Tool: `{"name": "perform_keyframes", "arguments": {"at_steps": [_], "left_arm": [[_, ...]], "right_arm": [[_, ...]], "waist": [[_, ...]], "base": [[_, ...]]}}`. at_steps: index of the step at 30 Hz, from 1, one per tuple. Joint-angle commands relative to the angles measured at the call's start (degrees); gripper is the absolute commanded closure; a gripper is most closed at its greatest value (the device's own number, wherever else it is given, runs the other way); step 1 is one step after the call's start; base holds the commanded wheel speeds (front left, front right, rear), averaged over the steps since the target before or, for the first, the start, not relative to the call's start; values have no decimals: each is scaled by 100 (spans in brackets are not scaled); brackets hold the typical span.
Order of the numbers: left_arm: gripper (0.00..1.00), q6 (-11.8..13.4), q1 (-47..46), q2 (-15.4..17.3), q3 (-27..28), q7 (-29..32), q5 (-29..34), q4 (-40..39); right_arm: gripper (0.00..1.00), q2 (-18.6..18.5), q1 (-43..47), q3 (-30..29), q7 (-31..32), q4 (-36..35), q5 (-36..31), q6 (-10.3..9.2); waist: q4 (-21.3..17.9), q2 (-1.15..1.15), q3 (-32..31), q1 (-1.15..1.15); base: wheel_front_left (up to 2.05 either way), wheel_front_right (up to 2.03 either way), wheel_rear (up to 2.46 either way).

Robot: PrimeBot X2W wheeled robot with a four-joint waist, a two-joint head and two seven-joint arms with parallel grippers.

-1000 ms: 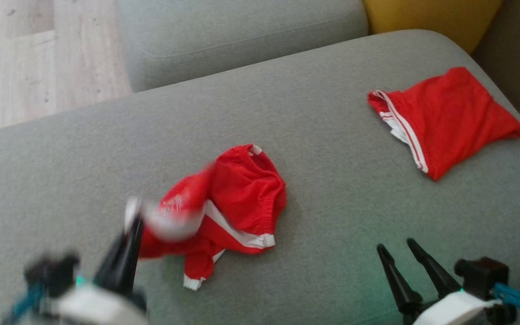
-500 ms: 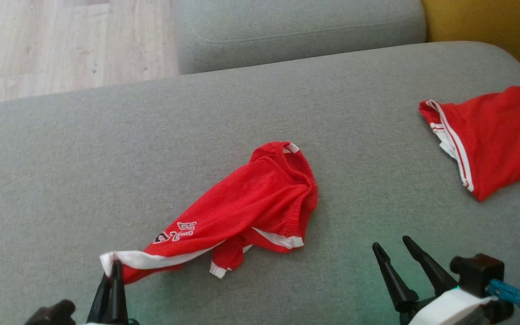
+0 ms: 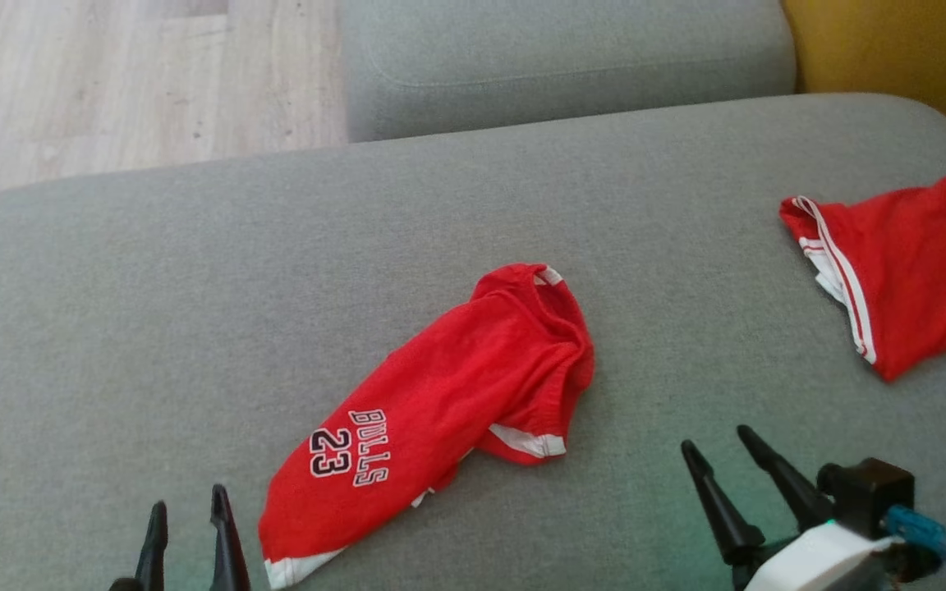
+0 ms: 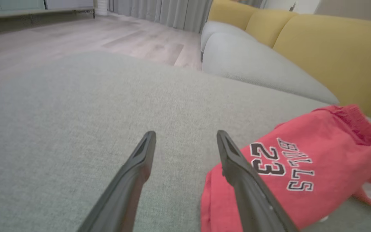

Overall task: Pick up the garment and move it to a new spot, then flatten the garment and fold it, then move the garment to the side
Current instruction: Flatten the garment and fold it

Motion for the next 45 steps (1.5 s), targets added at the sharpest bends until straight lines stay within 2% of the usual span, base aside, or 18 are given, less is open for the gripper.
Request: {"name": "perform_keyframes", "arguments": {"at_steps": [1,3,5,8,12,15,19,25,30,45], "left_arm": [[0,-81,-24,-150,405,-63,309,-353],[0,-283,157,-476,773,-63,877,-744],[0,-443,242,-624,925,-63,1215,-937],[0,-644,335,-749,1058,-63,1619,-1164],[0,-720,494,-798,1116,-63,1798,-1180],[0,-722,577,-802,981,-63,1750,-1043],[0,-871,585,-803,748,-63,1604,-443],[0,-1121,364,-804,462,-63,1510,376],[0,-1223,23,-804,310,40,1281,972],[0,-1385,-314,-798,45,554,841,1126]], "right_arm": [[0,-164,-165,43,-90,-199,-107,-5],[0,-192,-124,-22,-150,-177,-263,-5],[0,-200,-115,-62,-237,-138,-383,-5],[0,-144,-138,-108,-535,-3,-555,-5],[0,-35,-171,-109,-954,282,-692,-5],[0,-2,-251,-3,-1199,513,-752,-5],[0,21,-581,386,-1388,1001,-815,-5],[0,191,-1248,1027,-1378,1854,-726,-5],[0,265,-1766,1597,-1360,2571,-649,-5],[0,374,-2487,2259,-1696,3491,-397,-5]], "waist": [[63,0,-37,0],[174,0,-84,0],[252,0,-103,0],[363,0,-128,0],[463,0,-167,0],[496,0,-146,0],[486,0,-43,0],[509,0,198,0],[558,0,353,0],[594,0,527,0]], "base": [[0,0,0],[0,0,0],[0,0,0],[0,0,0],[0,0,0],[0,0,0],[0,0,0],[0,0,0],[0,0,0],[0,0,0]]}}
